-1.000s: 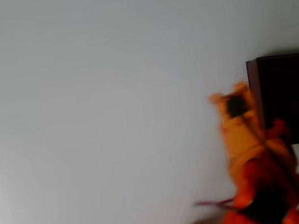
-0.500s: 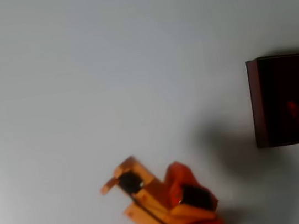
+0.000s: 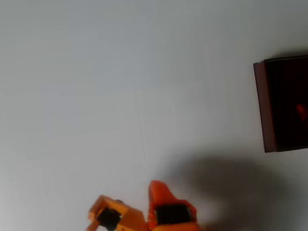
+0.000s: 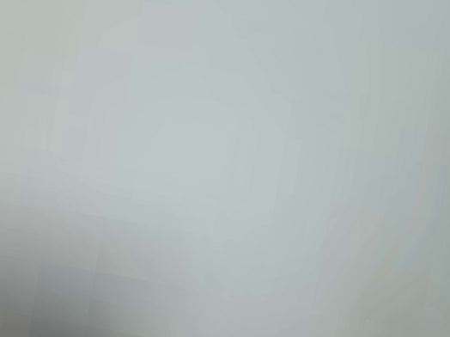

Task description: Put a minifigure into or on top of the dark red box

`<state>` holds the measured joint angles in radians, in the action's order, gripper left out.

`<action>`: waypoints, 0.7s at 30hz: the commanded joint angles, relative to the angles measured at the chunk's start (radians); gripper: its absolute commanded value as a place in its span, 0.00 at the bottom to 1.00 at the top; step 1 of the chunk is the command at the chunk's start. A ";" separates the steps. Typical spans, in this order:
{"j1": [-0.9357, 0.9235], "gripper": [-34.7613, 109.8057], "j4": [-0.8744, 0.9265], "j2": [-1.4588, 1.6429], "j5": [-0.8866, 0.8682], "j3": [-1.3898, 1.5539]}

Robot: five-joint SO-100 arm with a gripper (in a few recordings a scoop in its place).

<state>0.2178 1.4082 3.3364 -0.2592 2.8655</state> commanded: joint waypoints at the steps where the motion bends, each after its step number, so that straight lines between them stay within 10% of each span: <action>1: 0.044 0.24 -0.032 0.014 0.055 0.046; 21: 0.334 0.24 -0.058 0.023 0.268 0.141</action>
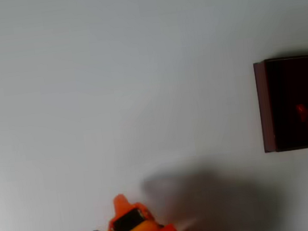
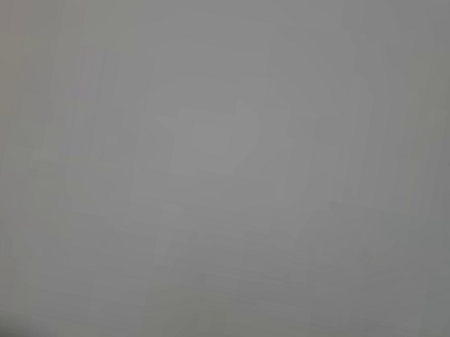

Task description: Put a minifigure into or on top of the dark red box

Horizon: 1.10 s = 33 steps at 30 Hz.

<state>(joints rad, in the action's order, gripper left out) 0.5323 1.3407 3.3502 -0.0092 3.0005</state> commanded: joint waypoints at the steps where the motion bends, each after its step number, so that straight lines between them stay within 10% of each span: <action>1: 0.021 0.24 0.009 0.011 0.020 0.006; 33: 0.117 0.24 0.015 0.060 0.098 0.018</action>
